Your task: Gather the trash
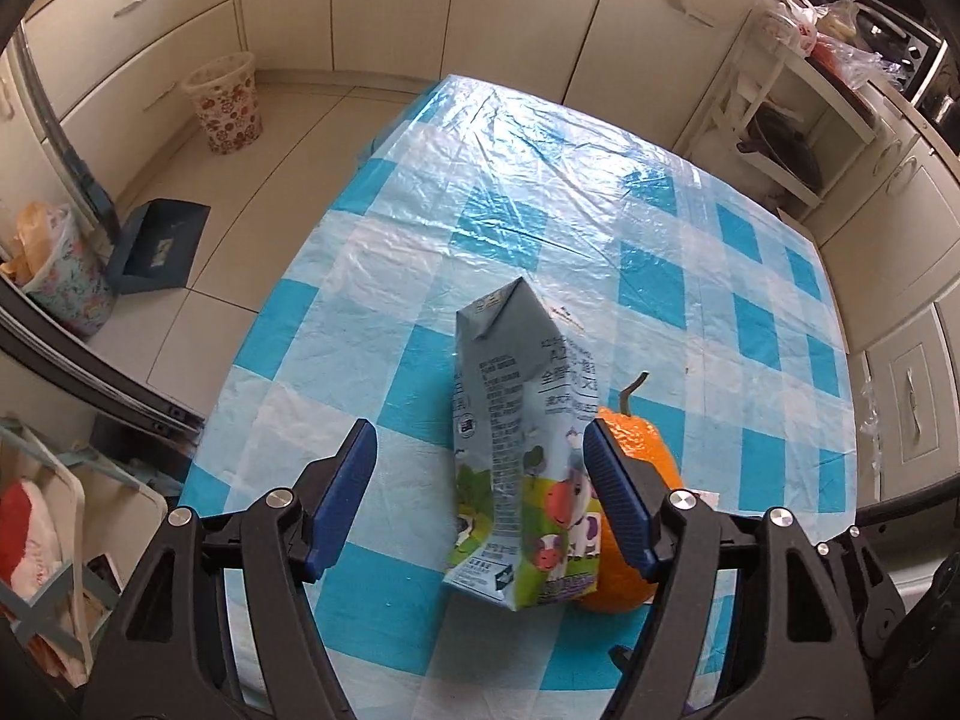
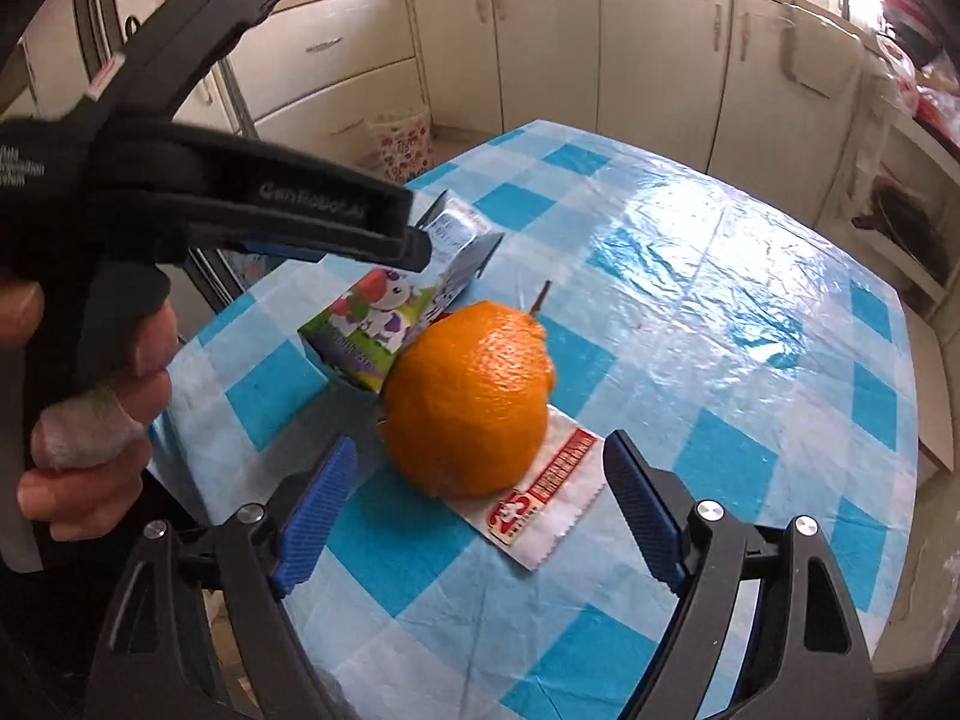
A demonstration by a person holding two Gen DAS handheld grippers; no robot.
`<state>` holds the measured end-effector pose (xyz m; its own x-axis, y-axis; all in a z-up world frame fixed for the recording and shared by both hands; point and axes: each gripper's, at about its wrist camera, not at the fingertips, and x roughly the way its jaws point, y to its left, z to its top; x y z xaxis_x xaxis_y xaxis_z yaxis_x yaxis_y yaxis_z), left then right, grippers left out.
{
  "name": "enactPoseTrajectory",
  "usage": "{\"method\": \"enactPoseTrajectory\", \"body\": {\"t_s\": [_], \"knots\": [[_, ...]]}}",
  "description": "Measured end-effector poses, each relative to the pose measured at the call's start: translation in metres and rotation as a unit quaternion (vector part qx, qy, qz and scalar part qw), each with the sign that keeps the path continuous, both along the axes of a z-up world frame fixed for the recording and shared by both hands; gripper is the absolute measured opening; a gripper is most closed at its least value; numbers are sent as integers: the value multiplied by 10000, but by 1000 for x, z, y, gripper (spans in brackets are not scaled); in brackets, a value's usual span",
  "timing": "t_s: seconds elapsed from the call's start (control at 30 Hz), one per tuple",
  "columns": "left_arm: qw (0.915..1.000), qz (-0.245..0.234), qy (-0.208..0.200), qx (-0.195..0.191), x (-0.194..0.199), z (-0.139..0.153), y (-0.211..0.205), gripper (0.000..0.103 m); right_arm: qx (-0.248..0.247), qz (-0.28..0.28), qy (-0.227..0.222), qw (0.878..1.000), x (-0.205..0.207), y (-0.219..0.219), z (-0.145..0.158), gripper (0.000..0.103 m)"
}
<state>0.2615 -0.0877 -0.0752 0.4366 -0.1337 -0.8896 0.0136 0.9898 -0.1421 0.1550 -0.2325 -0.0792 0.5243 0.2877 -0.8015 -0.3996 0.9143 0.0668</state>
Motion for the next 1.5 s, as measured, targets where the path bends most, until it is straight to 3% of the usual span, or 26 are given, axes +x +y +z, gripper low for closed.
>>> {"method": "enactPoseTrajectory", "body": {"t_s": [0.1, 0.17, 0.27, 0.4, 0.6, 0.73, 1.07, 1.13, 1.27, 1.5], "knots": [[9999, 41, 7, -151, 0, 0, 11, 68, -74, -5, 69, 9999, 7, 5, -12, 81], [9999, 50, -14, -153, 0, 2, 15, 69, 65, -67, 194, 9998, 13, 0, -17, 63], [9996, 62, 41, -281, 3, -1, 21, 68, 375, -217, 330, 9985, 20, -11, -19, 51], [9994, 46, 70, -328, 3, -1, 22, 69, 1307, -421, 747, 9877, 26, -38, -20, 48], [9993, 3, 101, -358, 4, -2, 18, 69, 2645, -639, 1142, 9555, 30, -74, -22, 48], [9993, -6, 106, -358, 4, -3, 17, 71, 3046, -700, 1302, 9410, 27, -85, -22, 47], [9993, -97, 123, -329, 5, -7, 11, 73, 4396, -843, 2103, 8692, 22, -109, -40, 46], [9993, -101, 122, -327, 5, -7, 11, 73, 4728, -870, 2233, 8480, 22, -114, -44, 46], [9993, -107, 139, -342, 6, -9, 10, 73, 5066, -996, 2368, 8230, 20, -123, -49, 46], [9992, -161, 164, -338, 5, -10, 9, 74, 5394, -1218, 2424, 7972, 19, -137, -53, 46]]}}
